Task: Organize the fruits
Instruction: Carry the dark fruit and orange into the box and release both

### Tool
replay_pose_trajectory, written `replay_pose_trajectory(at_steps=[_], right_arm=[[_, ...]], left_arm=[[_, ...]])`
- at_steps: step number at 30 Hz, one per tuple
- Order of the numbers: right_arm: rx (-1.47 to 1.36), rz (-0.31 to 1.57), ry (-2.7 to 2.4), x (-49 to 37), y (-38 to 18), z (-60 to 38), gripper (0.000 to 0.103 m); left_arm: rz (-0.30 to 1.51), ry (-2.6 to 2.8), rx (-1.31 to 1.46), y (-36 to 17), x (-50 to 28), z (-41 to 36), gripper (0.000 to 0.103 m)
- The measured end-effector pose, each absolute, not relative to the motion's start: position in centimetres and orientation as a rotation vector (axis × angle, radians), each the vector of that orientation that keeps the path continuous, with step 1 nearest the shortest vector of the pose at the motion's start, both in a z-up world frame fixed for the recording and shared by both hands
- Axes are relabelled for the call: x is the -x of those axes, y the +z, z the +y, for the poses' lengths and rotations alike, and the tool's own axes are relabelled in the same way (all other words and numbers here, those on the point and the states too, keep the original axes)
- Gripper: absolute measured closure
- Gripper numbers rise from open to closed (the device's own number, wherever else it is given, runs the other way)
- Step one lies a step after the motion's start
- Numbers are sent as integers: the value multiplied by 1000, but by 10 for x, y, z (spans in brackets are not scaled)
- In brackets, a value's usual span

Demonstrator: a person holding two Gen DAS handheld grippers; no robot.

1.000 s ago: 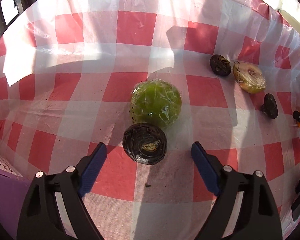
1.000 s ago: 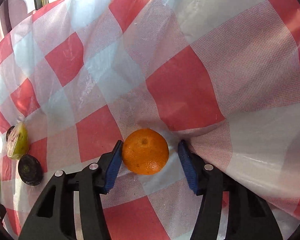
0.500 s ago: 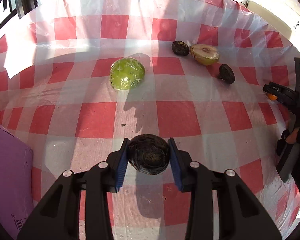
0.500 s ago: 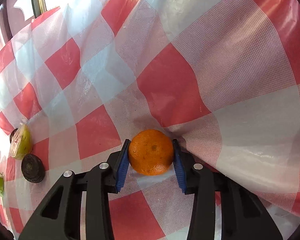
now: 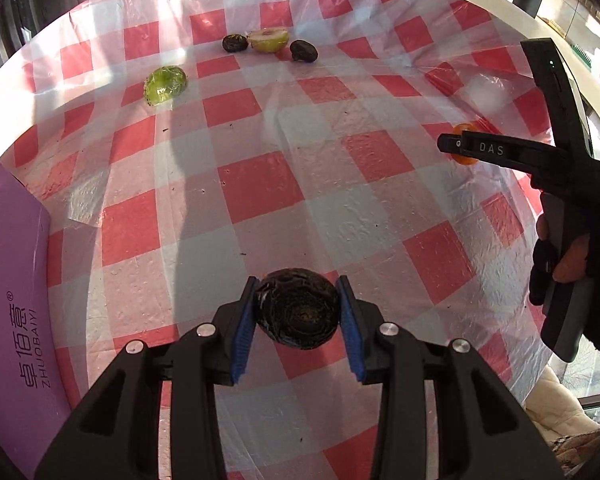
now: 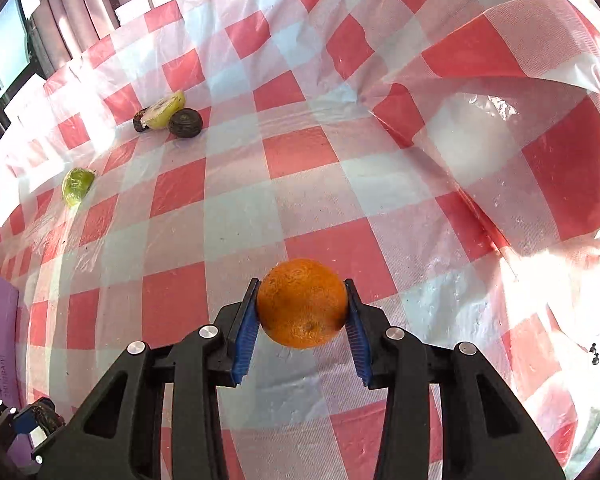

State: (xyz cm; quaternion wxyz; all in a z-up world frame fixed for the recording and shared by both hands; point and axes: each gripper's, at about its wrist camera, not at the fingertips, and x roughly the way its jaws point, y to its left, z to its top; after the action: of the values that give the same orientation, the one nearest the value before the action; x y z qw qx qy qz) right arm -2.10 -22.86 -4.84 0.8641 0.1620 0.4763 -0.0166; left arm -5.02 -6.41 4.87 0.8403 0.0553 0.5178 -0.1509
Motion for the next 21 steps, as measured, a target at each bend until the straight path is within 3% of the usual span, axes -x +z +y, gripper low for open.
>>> replay_pose_trajectory(at_steps=[21], right_arm=[[-215, 1049, 136, 99, -17, -82, 63]], left_arm=[[884, -373, -29, 131, 66, 52, 64]])
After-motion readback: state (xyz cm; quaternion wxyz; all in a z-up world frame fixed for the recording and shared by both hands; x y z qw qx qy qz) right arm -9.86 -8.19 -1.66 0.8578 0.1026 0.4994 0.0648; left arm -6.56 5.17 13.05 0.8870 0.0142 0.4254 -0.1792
